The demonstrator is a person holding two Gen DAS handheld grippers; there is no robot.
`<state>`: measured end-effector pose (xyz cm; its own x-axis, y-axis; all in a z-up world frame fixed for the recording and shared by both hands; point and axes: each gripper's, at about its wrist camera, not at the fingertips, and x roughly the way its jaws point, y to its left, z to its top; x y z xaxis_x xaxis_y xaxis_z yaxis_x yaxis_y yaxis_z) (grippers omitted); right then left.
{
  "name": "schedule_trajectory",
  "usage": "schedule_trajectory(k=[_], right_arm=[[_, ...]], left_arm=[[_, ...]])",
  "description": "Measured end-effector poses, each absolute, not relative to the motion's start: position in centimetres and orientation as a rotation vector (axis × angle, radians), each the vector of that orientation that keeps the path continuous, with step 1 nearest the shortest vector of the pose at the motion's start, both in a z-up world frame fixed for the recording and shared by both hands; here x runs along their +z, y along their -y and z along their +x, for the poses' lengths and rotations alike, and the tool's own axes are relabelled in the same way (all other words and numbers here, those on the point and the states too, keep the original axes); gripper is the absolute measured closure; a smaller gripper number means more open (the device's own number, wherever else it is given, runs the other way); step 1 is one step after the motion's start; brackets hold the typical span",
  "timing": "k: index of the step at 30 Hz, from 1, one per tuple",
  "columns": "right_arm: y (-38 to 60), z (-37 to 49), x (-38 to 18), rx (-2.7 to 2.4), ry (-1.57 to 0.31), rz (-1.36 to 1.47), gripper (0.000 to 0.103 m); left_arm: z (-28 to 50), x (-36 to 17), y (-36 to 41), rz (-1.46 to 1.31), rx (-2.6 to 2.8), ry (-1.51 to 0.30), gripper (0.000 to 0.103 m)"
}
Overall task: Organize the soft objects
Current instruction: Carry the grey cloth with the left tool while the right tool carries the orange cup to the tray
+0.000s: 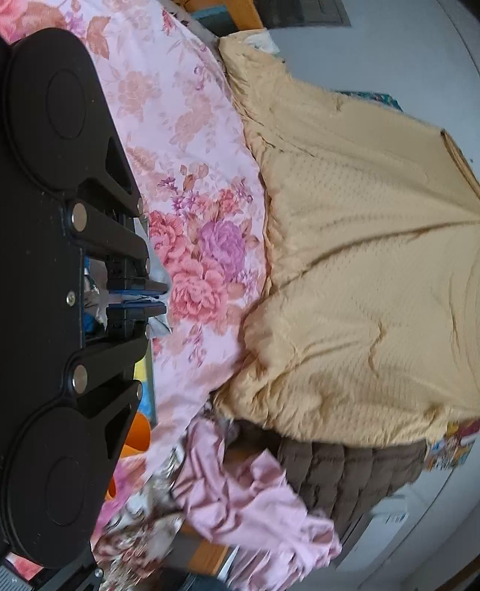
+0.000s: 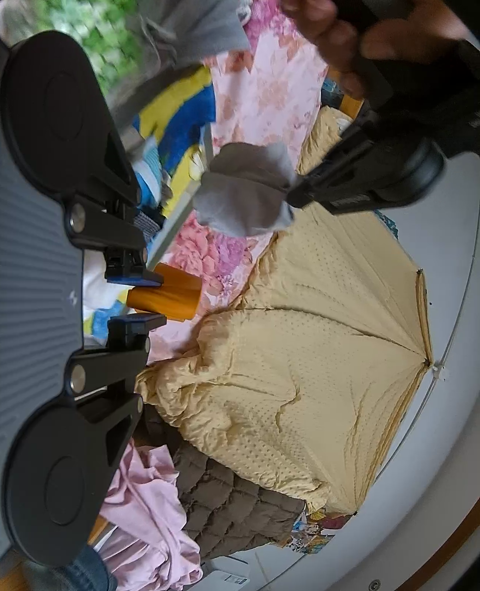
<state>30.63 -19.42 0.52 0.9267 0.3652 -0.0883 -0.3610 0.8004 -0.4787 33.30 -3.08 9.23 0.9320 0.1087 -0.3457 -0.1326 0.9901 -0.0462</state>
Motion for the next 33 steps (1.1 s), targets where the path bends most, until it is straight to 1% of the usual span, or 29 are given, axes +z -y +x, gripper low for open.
schedule_trajectory(k=[6, 16, 23, 30, 33], right_arm=[[18.7, 33.3, 0.0, 0.428, -0.05, -0.429, 0.086], [19.9, 36.2, -0.3, 0.535, -0.217, -0.226, 0.086], [20.3, 37.2, -0.5, 0.566, -0.272, -0.187, 0.086], [20.3, 37.2, -0.6, 0.597, -0.317, -0.125, 0.081], [20.7, 37.4, -0.6, 0.601, -0.33, -0.09, 0.077]], left_arm=[[36.4, 6.1, 1.9, -0.139, 0.138, -0.409, 0.1], [37.8, 1.3, 0.8, -0.194, 0.133, -0.547, 0.1], [37.8, -0.3, 0.2, -0.238, 0.115, -0.619, 0.099], [37.5, -1.0, 0.8, -0.235, 0.1, -0.642, 0.098], [37.3, -1.1, 0.8, -0.242, 0.102, -0.651, 0.097]])
